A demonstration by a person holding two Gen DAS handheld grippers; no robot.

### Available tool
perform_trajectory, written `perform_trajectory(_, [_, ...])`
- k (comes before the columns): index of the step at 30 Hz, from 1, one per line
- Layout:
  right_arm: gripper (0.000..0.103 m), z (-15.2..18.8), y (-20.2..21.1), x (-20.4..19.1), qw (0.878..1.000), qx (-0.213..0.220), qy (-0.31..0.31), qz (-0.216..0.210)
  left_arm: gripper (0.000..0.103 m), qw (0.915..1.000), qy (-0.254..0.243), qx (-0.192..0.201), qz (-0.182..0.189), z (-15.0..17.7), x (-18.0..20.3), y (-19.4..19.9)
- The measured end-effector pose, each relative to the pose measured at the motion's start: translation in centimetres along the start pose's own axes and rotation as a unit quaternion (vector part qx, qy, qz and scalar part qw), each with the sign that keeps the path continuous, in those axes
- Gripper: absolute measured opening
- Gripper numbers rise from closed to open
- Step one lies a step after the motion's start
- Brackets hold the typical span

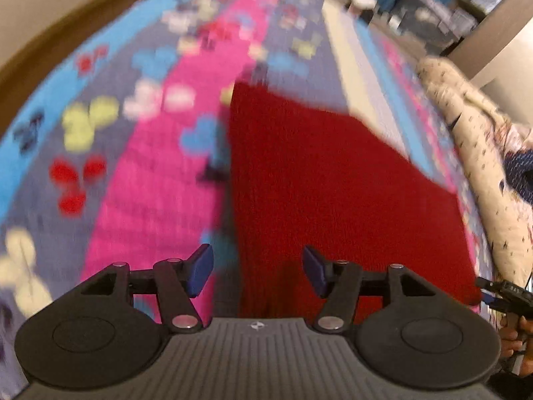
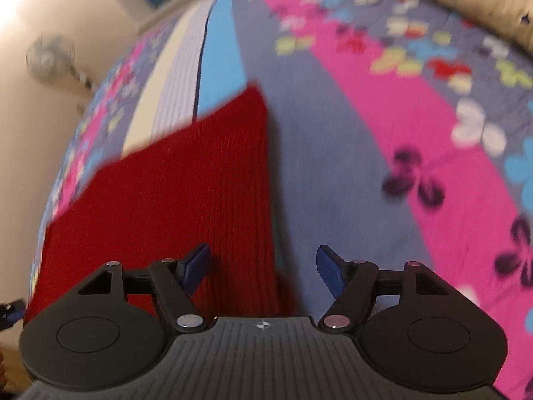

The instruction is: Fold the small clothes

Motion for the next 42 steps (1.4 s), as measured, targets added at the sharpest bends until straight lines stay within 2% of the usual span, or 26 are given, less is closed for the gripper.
perform_trajectory(2, [0.072, 0.8, -0.2, -0.3, 1.000, -0.015, -0.004, -0.005, 0.064, 0.9997, -0.016, 0.004, -0.019, 0.7, 0.1, -0.2])
perform_trajectory(4, [0.071, 1.2, 0.2, -0.6, 1.000, -0.013, 0.007, -0.005, 0.061, 0.9993, -0.037, 0.006, -0.010, 1.2, 0.3, 0.2])
perform_trajectory(5, [0.064, 1.4, 0.4, -0.7, 1.000, -0.009, 0.014, -0.002, 0.042, 0.9990, -0.044, -0.002, 0.001, 1.4, 0.3, 0.2])
perform_trajectory(6, [0.040, 1.4, 0.6, -0.8, 1.000, -0.005, 0.020, -0.005, 0.018, 0.9987, -0.050, -0.011, 0.011, 1.6, 0.2, 0.2])
perform_trajectory(7, [0.026, 1.5, 0.8, -0.7, 1.000, -0.003, 0.024, -0.019, 0.017, 0.9984, -0.053, -0.010, 0.013, 1.7, 0.2, 0.4])
perform_trajectory(8, [0.017, 1.5, 1.2, -0.8, 0.999, 0.005, 0.027, -0.021, 0.016, 0.9979, -0.063, 0.002, 0.018, 1.9, 0.2, 1.0])
perform_trajectory(9, [0.015, 1.3, 1.9, -0.9, 0.999, 0.021, 0.035, -0.020, 0.015, 0.9971, -0.069, 0.014, 0.029, 1.8, 0.2, 1.7])
perform_trajectory(12, [0.014, 1.0, 5.3, -0.7, 0.992, 0.109, 0.036, -0.056, 0.014, 0.9930, -0.056, 0.056, 0.087, 1.8, -0.4, 4.5])
perform_trajectory(13, [0.014, 1.1, 5.9, -0.1, 0.990, 0.122, 0.021, -0.066, 0.014, 0.9921, -0.060, 0.061, 0.091, 1.8, -0.7, 4.9])
perform_trajectory(15, [0.013, 1.5, 4.9, 0.6, 0.996, 0.083, 0.012, -0.044, 0.015, 0.9951, -0.072, 0.035, 0.058, 1.9, -1.1, 3.7])
perform_trajectory(17, [0.013, 2.3, 1.7, 0.7, 1.000, -0.011, 0.029, -0.001, 0.015, 0.9961, -0.084, -0.028, 0.003, 2.6, -1.5, 1.0])
perform_trajectory(18, [0.014, 2.5, 0.9, 0.6, 0.999, -0.036, 0.038, 0.005, 0.016, 0.9934, -0.102, -0.047, -0.023, 3.1, -1.5, 0.1])
perform_trajectory(19, [0.014, 2.6, 0.5, 0.2, 0.997, -0.047, 0.057, 0.009, 0.017, 0.9921, -0.114, -0.047, -0.027, 3.3, -1.4, 0.0])
perform_trajectory(21, [0.016, 2.4, 0.7, -0.5, 0.996, -0.043, 0.080, 0.018, 0.017, 0.9929, -0.115, -0.030, -0.010, 3.1, -1.0, 0.9])
perform_trajectory(23, [0.018, 2.2, 2.0, -0.8, 0.996, -0.017, 0.079, 0.026, 0.018, 0.9926, -0.121, 0.000, 0.004, 3.1, -0.6, 2.2])
perform_trajectory(26, [0.028, 1.6, 5.2, -1.6, 0.991, 0.080, 0.098, 0.047, 0.019, 0.9872, -0.149, 0.055, 0.013, 3.3, 0.3, 4.1])
perform_trajectory(28, [0.031, 1.4, 6.1, -1.7, 0.988, 0.114, 0.101, 0.021, 0.019, 0.9830, -0.166, 0.060, 0.049, 3.7, 1.2, 4.7])
perform_trajectory(30, [0.031, 1.4, 5.2, -2.2, 0.988, 0.097, 0.115, -0.019, 0.019, 0.9795, -0.185, 0.043, 0.068, 3.9, 2.1, 4.3])
perform_trajectory(31, [0.031, 1.6, 4.5, -2.6, 0.988, 0.081, 0.129, -0.024, 0.019, 0.9794, -0.194, 0.025, 0.050, 4.0, 2.4, 3.3])
perform_trajectory(33, [0.032, 2.2, 2.0, -3.2, 0.986, 0.011, 0.167, 0.011, 0.017, 0.9788, -0.201, -0.036, -0.014, 4.5, 2.0, 0.7])
perform_trajectory(34, [0.032, 2.5, 0.9, -3.3, 0.984, -0.025, 0.175, 0.031, 0.016, 0.9779, -0.201, -0.049, -0.032, 4.6, 1.9, -0.1])
perform_trajectory(35, [0.034, 2.7, 0.1, -3.2, 0.981, -0.049, 0.178, 0.053, 0.016, 0.9787, -0.200, -0.040, -0.025, 4.3, 2.3, 0.3])
perform_trajectory(37, [0.036, 2.1, 0.6, -3.0, 0.985, -0.035, 0.162, 0.048, 0.017, 0.9831, -0.180, -0.013, 0.029, 3.6, 2.8, 2.0])
perform_trajectory(39, [0.036, 1.3, 1.8, -2.6, 0.989, 0.005, 0.141, 0.034, 0.018, 0.9832, -0.173, 0.002, 0.058, 3.3, 3.0, 2.9])
perform_trajectory(40, [0.036, 1.4, 2.0, -2.6, 0.990, 0.011, 0.139, 0.034, 0.018, 0.9822, -0.179, 0.000, 0.055, 3.3, 3.3, 2.7])
perform_trajectory(42, [0.036, 1.5, 0.4, -2.4, 0.987, -0.023, 0.152, 0.054, 0.018, 0.9782, -0.207, -0.019, 0.006, 4.0, 3.6, 1.2])
Point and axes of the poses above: each gripper's, at about its wrist camera, not at the fingertips, and y roughly against the way its jaws point, x to its right, z to its underside, the point moved 1 cm from there along -y, roughly the way its jaws point, and after that the axes turned 14 degrees about y, right-handed, at the moved point
